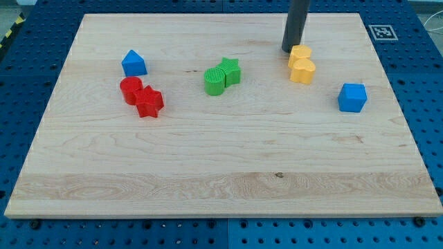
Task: Move blue cube towards the left side of the board
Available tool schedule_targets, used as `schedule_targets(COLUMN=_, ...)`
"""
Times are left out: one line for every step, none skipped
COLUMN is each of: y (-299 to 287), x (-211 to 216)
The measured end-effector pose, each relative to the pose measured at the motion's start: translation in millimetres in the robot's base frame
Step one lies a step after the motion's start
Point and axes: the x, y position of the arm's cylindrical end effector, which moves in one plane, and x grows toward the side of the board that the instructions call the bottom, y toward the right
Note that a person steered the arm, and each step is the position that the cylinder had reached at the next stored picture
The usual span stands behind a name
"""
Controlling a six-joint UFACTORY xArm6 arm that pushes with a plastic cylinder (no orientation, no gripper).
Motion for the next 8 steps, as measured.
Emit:
schedule_targets(y=0, x=1)
schedule_targets(y=20, x=-6)
schedule_targets(y=70, x=-8)
schedule_targets(y=106, x=16)
schedule_targets(y=128, x=54)
schedule_targets(y=136, x=95)
schedule_targets(y=129, x=134)
schedule_targets(y=129, x=169)
